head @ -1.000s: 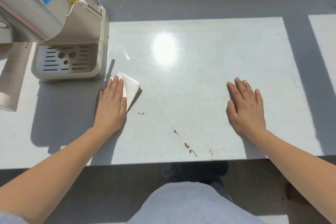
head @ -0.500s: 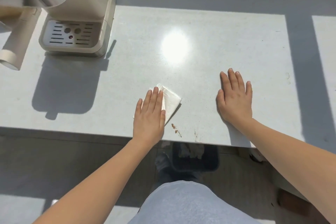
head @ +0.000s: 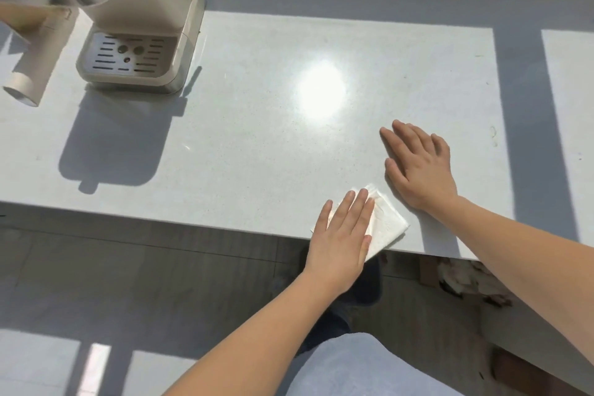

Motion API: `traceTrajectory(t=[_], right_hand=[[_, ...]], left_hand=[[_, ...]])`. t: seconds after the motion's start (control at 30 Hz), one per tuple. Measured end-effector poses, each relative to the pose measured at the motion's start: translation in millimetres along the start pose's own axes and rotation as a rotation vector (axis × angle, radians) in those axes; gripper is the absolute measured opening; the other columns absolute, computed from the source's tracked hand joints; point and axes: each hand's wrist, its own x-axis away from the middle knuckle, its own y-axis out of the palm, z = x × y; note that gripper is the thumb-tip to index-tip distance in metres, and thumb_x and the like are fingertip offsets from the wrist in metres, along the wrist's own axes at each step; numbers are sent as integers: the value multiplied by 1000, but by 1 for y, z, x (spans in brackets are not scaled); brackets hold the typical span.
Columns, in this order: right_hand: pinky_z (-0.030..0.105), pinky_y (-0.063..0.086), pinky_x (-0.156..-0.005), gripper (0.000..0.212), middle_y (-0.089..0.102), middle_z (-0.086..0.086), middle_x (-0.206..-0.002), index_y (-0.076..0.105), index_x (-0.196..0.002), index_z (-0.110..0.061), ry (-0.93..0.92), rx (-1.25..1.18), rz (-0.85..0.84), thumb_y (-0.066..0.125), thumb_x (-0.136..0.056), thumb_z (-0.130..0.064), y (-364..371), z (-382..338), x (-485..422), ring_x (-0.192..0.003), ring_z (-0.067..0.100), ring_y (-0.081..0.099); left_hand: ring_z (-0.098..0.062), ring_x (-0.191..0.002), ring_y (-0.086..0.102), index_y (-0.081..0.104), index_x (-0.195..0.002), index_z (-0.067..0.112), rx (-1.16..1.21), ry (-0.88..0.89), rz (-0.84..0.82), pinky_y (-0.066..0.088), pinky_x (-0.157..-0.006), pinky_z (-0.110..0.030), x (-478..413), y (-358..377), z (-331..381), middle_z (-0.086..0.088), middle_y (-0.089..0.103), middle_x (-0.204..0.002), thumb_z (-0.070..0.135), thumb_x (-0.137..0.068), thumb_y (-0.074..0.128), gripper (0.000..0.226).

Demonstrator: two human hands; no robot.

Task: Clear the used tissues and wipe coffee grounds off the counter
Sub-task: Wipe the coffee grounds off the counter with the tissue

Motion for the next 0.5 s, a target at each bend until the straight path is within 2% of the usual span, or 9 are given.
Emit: traceTrajectory(t=[0.07,0.13,0.23,0.37,0.43,0.5], right_hand=[[46,12,-115,55,26,-4,-157,26,-148,-33,1,-12,17,26,-93,-40,0,1,1,-143,15,18],[47,13,-115,55,26,-4,-156,27,-147,-32,-1,-23,19,25,-93,-41,-2,1,1,-143,15,18],[47,13,-115,56,26,-4,-157,29,-147,-31,-6,-24,22,24,-92,-41,-3,0,1,-144,15,19],[47,13,-116,56,27,-4,-156,30,-146,-30,5,-26,19,24,-91,-41,-3,-1,0,-144,15,19],[47,13,-116,57,26,-4,-156,30,-147,-30,13,-26,14,24,-91,-41,-4,-1,0,-144,15,19],[48,12,-116,57,25,-5,-157,29,-147,-30,6,-31,4,24,-91,-41,-4,-1,0,-144,15,18]], left_hand=[[-16,-146,-13,-5,-150,18,-6,15,12,-12,-116,-43,3,-2,-15,2,-11,-160,34,-99,16,57],[-15,-145,-15,-6,-150,19,6,-45,44,-9,-118,-43,9,-7,-43,4,-13,-158,35,-97,7,57],[-13,-144,-17,-9,-149,21,17,-242,111,-6,-118,-40,27,-15,-107,5,-12,-158,35,-95,3,56],[-15,-147,-6,0,-151,16,64,-568,149,4,-119,-47,52,-30,-187,-1,-3,-161,26,-98,18,57],[-19,-148,-2,1,-151,14,89,-685,173,5,-118,-49,47,-32,-190,-3,-1,-161,23,-99,21,56],[-20,-148,-4,-2,-150,14,122,-690,187,2,-118,-49,34,-30,-165,-3,-3,-161,23,-99,20,57]])
